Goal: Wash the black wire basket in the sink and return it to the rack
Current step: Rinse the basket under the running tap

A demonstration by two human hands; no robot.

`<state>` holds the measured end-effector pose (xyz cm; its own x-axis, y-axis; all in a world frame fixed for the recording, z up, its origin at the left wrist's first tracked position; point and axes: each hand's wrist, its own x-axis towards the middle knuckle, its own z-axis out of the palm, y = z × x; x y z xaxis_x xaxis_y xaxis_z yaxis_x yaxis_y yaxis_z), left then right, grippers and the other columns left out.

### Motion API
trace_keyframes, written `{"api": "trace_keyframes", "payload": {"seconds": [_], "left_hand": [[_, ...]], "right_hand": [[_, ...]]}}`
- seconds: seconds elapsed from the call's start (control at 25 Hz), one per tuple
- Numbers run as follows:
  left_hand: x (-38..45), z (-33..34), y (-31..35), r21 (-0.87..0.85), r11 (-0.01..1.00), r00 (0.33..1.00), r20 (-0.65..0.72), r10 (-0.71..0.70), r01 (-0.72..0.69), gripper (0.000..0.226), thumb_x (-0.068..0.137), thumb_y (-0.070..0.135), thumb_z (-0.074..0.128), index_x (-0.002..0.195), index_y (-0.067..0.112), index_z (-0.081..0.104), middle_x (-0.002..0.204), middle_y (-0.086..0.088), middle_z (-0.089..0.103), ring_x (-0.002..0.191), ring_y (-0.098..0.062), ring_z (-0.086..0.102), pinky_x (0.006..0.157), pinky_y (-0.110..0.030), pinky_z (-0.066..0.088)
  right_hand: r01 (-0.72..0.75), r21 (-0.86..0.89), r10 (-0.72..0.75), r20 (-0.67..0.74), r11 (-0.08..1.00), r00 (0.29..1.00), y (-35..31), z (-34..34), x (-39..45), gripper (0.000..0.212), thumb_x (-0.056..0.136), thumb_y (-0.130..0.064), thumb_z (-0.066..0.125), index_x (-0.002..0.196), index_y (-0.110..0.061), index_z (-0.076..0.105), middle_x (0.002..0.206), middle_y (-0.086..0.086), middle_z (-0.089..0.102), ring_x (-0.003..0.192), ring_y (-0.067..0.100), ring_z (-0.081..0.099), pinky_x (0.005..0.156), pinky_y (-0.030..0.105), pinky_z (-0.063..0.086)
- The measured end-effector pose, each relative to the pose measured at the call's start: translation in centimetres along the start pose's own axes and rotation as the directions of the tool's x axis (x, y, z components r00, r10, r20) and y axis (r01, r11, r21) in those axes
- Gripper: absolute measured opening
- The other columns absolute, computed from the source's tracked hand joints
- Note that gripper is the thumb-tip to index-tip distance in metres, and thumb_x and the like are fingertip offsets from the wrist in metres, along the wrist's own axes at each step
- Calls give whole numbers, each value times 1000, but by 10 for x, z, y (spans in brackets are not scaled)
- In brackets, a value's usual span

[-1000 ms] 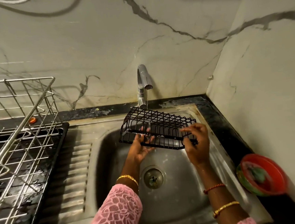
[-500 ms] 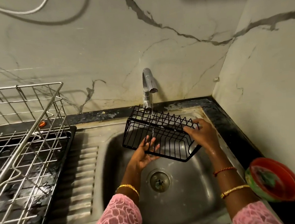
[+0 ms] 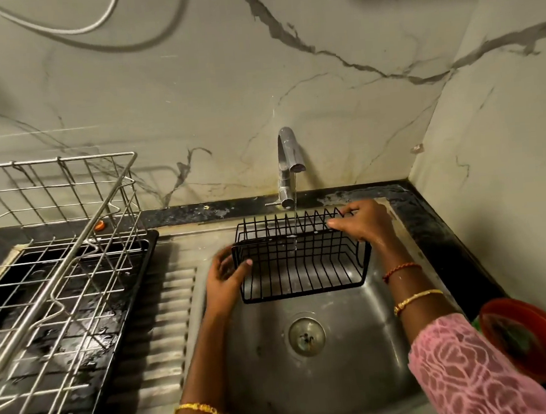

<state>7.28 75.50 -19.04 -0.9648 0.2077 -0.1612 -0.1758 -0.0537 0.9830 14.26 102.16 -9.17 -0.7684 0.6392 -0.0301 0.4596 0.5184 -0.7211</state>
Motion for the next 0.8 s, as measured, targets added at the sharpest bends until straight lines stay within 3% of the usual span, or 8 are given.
{"api": "trace_keyframes", "payload": {"seconds": [0.08, 0.2, 0.32, 0.44, 0.56, 0.68, 0.8], "left_hand": [[-2, 4, 22, 117, 989, 995, -19, 97, -95, 35, 88, 22, 66, 122, 19, 58, 119, -4, 63, 110, -21, 60, 96, -40, 50], [-5, 11, 33, 255, 950, 958, -171, 228, -180, 16, 97, 29, 50, 105, 19, 58, 106, -8, 64, 103, -27, 61, 90, -44, 51], [-5, 13, 38, 143, 981, 962, -221, 159, -129, 21, 97, 46, 42, 87, 30, 51, 90, -2, 57, 93, -29, 60, 80, -50, 54], [-14, 18, 42, -72, 993, 962, -262, 77, -98, 15, 99, 35, 39, 90, 30, 48, 88, 0, 49, 82, -18, 52, 68, -39, 58], [-18, 23, 39, -145, 982, 953, -292, 77, -124, 17, 99, 36, 38, 93, 25, 50, 91, -1, 48, 81, -15, 52, 58, -33, 60], [-16, 21, 37, -123, 981, 948, -300, 109, -152, 19, 100, 34, 38, 89, 24, 50, 88, -1, 48, 83, -15, 55, 56, -29, 60], [-16, 15, 31, -122, 976, 944, -300, 137, -180, 23, 100, 33, 38, 85, 19, 49, 81, -3, 49, 81, -16, 55, 60, -29, 60]], "right_hand": [[23, -15, -22, 63, 1000, 998, -8, 6, 8, 42, 67, -40, 79, 101, -17, 68, 108, 6, 68, 86, 19, 64, 76, 37, 57], [14, 60, -23, 148, 998, 989, -24, 14, 18, 26, 69, -35, 79, 85, -17, 70, 94, 5, 70, 71, 16, 63, 60, 35, 58], [-29, 204, -3, 155, 978, 988, -31, 22, 24, 27, 73, -39, 75, 84, -15, 70, 91, 6, 70, 75, 13, 63, 54, 27, 54], [-105, 511, 73, 82, 853, 994, -22, 27, 21, 48, 85, -51, 57, 110, -11, 64, 109, 17, 63, 97, 22, 63, 71, 27, 55], [-182, 662, 58, 205, 727, 977, 0, 41, 4, 53, 93, -51, 40, 134, -18, 48, 140, 5, 47, 127, 20, 46, 98, 31, 36], [-189, 569, 69, 226, 801, 972, 17, 52, -7, 51, 94, -51, 40, 134, -20, 46, 139, 6, 47, 124, 23, 47, 94, 33, 40], [-87, 611, -17, 162, 787, 987, 25, 60, -10, 45, 98, -41, 36, 138, -22, 42, 142, 5, 44, 128, 21, 44, 89, 27, 38]]}}
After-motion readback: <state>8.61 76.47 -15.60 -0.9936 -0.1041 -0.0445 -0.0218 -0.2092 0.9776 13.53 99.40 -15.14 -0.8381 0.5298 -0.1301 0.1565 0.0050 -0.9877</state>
